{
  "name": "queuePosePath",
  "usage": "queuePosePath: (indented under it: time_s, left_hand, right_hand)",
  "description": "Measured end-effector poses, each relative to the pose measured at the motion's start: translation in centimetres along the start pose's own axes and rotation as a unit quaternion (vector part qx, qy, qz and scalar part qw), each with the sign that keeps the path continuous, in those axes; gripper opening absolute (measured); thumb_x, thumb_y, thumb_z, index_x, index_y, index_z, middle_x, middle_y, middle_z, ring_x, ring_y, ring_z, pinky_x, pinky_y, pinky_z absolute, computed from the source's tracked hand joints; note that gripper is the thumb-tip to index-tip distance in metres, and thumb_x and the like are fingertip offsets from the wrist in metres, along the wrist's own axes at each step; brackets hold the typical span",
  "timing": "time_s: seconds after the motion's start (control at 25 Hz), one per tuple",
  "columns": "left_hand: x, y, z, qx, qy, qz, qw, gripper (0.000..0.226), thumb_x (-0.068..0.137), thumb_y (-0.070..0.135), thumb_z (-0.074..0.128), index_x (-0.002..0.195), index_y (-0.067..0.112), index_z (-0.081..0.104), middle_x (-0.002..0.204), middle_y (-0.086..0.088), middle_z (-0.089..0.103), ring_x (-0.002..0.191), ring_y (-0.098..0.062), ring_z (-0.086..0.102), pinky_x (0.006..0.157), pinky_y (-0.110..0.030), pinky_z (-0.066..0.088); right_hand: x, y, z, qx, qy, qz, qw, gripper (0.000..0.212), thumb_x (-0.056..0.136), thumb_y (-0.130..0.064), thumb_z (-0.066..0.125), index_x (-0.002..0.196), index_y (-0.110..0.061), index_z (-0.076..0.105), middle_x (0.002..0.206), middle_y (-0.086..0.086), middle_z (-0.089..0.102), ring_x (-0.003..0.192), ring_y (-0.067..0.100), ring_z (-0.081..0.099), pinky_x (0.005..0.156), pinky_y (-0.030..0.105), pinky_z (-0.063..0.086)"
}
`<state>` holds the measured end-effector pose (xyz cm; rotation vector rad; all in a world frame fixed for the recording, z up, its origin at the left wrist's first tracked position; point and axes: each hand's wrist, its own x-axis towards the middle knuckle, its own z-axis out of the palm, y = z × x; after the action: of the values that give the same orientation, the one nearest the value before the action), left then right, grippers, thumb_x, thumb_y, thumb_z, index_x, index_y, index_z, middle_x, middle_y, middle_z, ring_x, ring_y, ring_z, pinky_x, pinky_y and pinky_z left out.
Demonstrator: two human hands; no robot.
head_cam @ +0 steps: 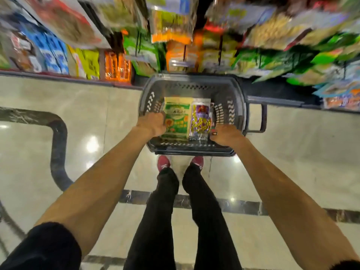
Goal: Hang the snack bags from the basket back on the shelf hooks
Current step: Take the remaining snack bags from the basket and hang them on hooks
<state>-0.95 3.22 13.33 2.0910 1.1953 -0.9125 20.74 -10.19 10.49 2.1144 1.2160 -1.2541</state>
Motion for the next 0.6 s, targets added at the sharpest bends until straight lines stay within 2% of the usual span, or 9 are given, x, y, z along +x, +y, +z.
queuePosePath:
  time_s: [0.12,0.28,0.44,0.6]
  left_hand:
    - [6.8,-1.2,6.1,-0.03,-0.028,-0.007,0.999,0.041,0.095,0.036,0.049,0.127,0.013,0.057,0.126,-0.016,0.062,0.114,-0.037,0.058,0.093,-0.041,0.051]
    - [16.7,-3.0,13.2,-0.093,-0.054,-0.038,0.993,0.038,0.098,0.026,0.051,0.132,0.008,0.051,0.122,-0.018,0.061,0.112,-0.035,0.058,0.083,-0.034,0.045]
    - [25.2,-4.6,18.2,-0.18,-0.038,-0.086,0.979,0.04,0.098,0.024,0.051,0.132,0.002,0.052,0.128,-0.021,0.059,0.118,-0.035,0.056,0.094,-0.037,0.045]
    - [30.5,-5.6,22.0,-0.274,-0.007,-0.126,0.953,0.062,0.098,0.041,0.054,0.147,0.009,0.035,0.14,-0.018,0.052,0.127,-0.036,0.05,0.104,-0.039,0.041]
  right_hand:
    - [7.1,0.8,4.7,0.013,-0.002,-0.002,1.0,0.043,0.094,-0.042,0.055,0.125,-0.012,0.057,0.121,0.018,0.062,0.111,0.038,0.059,0.093,0.045,0.051]
    - [17.5,2.3,9.8,0.001,-0.013,-0.002,1.0,0.052,0.098,-0.042,0.054,0.136,-0.007,0.047,0.129,0.021,0.058,0.118,0.039,0.056,0.092,0.043,0.048]
    - [27.4,4.6,13.9,0.04,-0.013,0.036,0.998,0.05,0.094,-0.044,0.048,0.136,-0.017,0.051,0.133,0.018,0.058,0.118,0.038,0.058,0.098,0.045,0.05]
    - [32.7,5.9,15.9,0.1,0.018,0.091,0.991,0.055,0.092,-0.042,0.057,0.136,-0.01,0.049,0.134,0.019,0.057,0.121,0.037,0.056,0.099,0.042,0.045]
